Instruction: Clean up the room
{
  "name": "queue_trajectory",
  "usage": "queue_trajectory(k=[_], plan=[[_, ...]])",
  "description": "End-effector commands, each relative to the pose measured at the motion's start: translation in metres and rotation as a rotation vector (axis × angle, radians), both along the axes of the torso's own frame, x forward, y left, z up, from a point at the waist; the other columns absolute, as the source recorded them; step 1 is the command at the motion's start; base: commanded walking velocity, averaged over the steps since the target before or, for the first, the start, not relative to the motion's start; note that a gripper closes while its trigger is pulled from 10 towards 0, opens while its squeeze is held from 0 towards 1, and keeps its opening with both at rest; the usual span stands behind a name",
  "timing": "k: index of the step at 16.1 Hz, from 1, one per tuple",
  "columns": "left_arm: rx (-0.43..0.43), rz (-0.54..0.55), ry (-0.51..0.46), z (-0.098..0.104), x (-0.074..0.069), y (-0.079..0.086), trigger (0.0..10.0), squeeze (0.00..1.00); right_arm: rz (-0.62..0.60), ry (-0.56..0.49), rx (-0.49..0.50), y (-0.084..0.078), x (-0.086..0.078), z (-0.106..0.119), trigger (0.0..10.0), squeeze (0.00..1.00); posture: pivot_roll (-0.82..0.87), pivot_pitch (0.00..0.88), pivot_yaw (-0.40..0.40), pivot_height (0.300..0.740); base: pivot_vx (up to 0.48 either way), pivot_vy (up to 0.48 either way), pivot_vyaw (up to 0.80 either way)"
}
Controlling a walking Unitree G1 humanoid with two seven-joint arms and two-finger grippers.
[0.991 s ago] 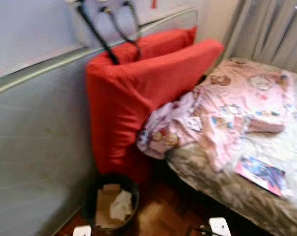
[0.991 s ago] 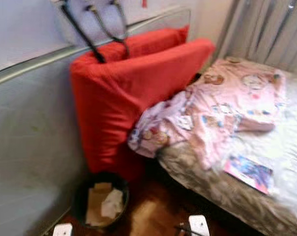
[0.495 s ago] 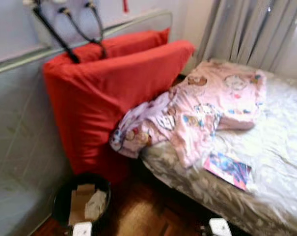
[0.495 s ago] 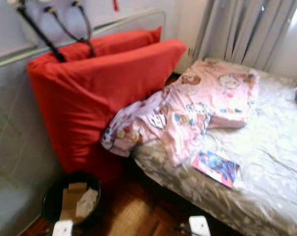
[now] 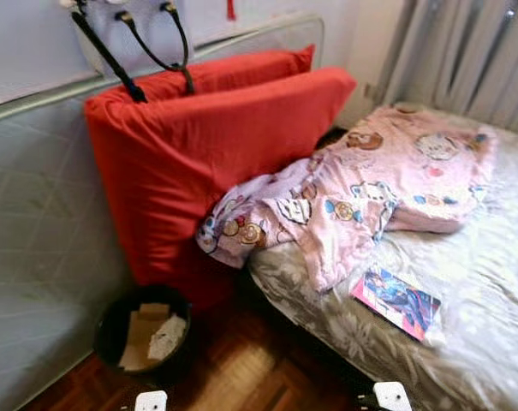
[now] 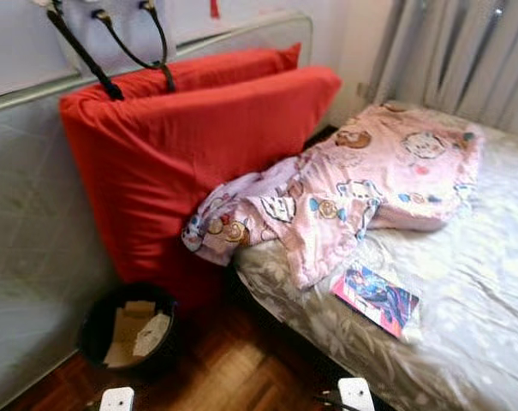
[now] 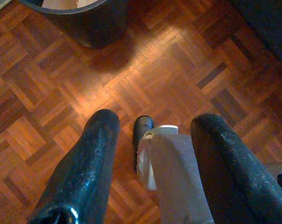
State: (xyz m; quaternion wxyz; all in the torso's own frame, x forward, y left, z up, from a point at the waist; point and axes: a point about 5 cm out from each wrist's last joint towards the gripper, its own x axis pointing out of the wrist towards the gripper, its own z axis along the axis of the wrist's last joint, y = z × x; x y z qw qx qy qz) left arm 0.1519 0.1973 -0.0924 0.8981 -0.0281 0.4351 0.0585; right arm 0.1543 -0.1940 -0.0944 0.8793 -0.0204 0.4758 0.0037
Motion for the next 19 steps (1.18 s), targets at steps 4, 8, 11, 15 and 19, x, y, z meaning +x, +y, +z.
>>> queue_trajectory(k=[4, 8, 11, 15, 19], plan=[[0.093, -0.081, -0.052, 0.0221, 0.0448, 0.0197, 10.0, 0.00, -0.143, -0.116, 0.218, 0.0215, 0.0593, 0.0250, 10.0, 0.00, 0.10, 0.000, -0.078, 0.740, 0.000, 0.000, 0.00], [0.094, -0.078, -0.048, 0.0219, 0.0446, 0.0199, 10.0, 0.00, -0.132, -0.107, 0.216, 0.0217, 0.0590, 0.0247, 10.0, 0.00, 0.10, 0.000, -0.076, 0.740, 0.000, 0.000, -0.71], [0.106, -0.083, -0.048, 0.0222, 0.0449, 0.0205, 10.0, 0.00, -0.133, -0.105, 0.214, 0.0218, 0.0590, 0.0246, 10.0, 0.00, 0.10, 0.000, -0.075, 0.740, 0.000, 0.000, -0.75], [0.114, -0.081, -0.042, 0.0219, 0.0445, 0.0210, 10.0, 0.00, -0.132, -0.105, 0.215, 0.0219, 0.0590, 0.0246, 10.0, 0.00, 0.10, 0.000, -0.075, 0.740, 0.000, -0.272, -0.74], [0.111, -0.079, -0.040, 0.0218, 0.0444, 0.0209, 10.0, 0.00, -0.135, -0.108, 0.211, 0.0215, 0.0592, 0.0248, 10.0, 0.00, 0.10, 0.000, -0.075, 0.740, 0.000, 0.000, -0.67]])
